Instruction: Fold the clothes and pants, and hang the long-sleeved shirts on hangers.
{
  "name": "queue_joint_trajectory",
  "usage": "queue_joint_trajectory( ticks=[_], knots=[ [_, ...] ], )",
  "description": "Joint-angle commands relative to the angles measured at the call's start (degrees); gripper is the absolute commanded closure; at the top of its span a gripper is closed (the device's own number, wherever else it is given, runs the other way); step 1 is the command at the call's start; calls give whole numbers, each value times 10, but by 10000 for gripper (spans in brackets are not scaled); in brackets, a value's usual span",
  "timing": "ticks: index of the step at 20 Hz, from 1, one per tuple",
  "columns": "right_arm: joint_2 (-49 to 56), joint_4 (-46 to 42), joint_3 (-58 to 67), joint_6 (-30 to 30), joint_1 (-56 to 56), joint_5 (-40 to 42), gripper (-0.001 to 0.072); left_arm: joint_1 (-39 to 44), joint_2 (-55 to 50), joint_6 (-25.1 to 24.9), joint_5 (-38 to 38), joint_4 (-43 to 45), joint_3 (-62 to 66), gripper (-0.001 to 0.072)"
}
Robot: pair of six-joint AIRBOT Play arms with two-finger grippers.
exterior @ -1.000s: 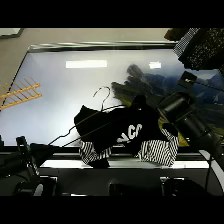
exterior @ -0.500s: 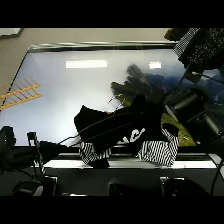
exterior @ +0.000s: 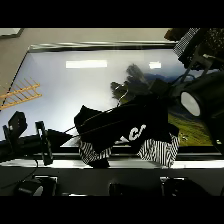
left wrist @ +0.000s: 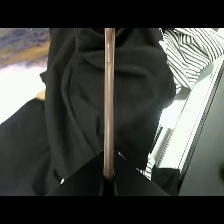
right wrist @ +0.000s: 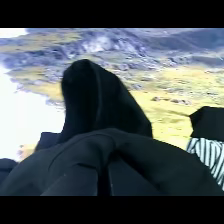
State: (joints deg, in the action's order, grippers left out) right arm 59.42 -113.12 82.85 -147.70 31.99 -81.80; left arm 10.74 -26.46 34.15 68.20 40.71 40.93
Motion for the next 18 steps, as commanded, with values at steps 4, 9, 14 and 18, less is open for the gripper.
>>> queue_joint_trajectory(
  ticks=[4, 9, 14, 18],
  knots=[
    [0, 63, 45, 35, 0, -5, 686, 117, -70, -29, -103, -17, 0, 688],
    [-8, 105, 45, 54, 0, -10, 686, 213, -137, -29, -244, -17, 0, 687],
    [-19, 99, 78, 64, 0, -35, 685, 262, -179, -26, -323, -26, 0, 688],
    [-32, 15, 90, 92, 0, -86, 685, 256, -177, -11, -313, -28, 0, 688]
  ],
)
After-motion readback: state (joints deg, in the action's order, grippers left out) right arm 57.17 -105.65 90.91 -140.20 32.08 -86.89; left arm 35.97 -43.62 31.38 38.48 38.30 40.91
